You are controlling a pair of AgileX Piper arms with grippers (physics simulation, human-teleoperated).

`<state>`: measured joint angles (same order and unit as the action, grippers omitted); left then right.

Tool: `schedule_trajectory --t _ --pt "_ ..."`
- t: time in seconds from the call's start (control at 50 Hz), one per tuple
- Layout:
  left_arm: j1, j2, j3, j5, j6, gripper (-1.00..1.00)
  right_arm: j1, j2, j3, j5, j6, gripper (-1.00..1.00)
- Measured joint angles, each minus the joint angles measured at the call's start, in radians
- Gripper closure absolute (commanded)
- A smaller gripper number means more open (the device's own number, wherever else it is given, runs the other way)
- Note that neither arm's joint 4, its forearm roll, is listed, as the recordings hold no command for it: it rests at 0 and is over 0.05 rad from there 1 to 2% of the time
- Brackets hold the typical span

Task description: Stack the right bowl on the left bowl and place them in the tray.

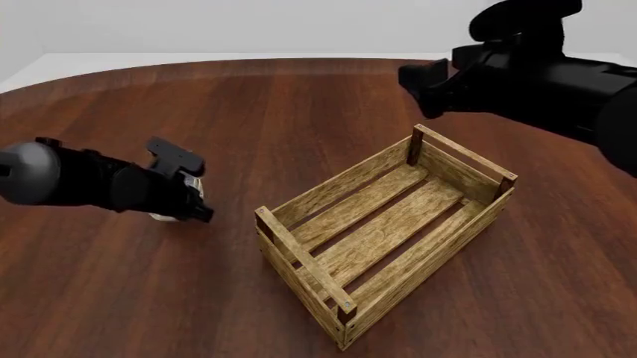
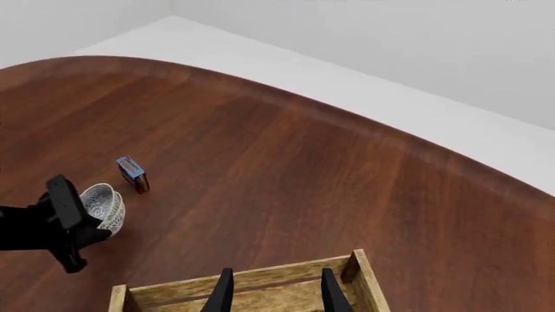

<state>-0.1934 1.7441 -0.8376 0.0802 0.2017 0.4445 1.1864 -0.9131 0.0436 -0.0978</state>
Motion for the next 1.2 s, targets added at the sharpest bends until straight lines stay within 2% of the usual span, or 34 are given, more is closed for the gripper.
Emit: schedule_trajectory --t 0.58,0.8,1.2 --pt "-0.017 -0.135 -0.009 0.105 0.052 1.0 -0.01 -0.045 0.008 0.012 0.003 -1.0" --pt "-0.057 -0.168 -0.036 0.138 0.069 1.0 -0.021 -0.053 0.008 0.015 0.005 -1.0" --pt "-0.159 -0.184 -0.142 0.218 0.105 1.0 -0.04 -0.045 0.001 0.018 0.01 -1.0"
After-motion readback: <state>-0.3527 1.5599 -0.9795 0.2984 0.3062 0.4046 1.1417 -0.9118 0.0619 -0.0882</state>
